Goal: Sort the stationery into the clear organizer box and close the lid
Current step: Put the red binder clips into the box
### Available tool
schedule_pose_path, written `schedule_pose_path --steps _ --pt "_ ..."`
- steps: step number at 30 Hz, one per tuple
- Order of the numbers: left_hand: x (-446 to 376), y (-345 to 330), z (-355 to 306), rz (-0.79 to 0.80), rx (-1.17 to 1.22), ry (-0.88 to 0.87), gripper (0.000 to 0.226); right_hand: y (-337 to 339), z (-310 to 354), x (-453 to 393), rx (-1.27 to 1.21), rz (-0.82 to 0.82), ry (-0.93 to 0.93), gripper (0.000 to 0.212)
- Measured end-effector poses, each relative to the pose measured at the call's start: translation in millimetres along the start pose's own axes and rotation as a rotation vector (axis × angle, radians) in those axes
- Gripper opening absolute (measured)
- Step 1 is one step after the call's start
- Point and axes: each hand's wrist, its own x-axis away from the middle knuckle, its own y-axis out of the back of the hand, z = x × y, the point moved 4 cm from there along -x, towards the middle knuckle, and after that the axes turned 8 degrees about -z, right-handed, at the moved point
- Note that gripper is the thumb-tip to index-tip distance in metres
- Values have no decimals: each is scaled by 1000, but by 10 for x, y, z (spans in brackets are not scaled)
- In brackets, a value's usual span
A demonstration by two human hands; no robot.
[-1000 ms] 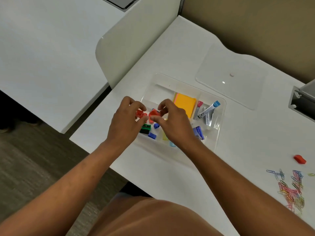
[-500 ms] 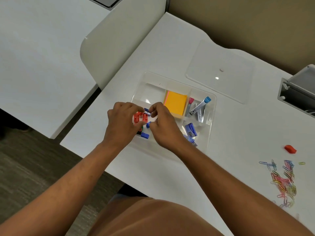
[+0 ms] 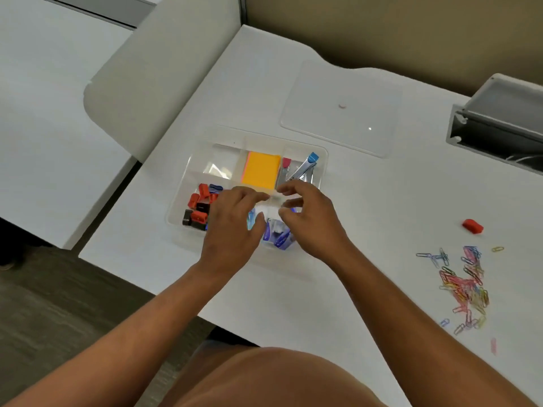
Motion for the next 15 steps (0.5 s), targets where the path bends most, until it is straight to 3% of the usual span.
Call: schedule_pose_path --steps 4,9,15 --pt "89 -444 -732 159 90 -125 37 828 -586 252 -90 -156 -110 18" --pt "268 -1185 -1583 363 153 -273 41 1860 -1365 558 -101 -405 -230 14" --pt "542 -2201 -1993 536 -82 -465 67 2722 -2047 690 39 -545 -252 17"
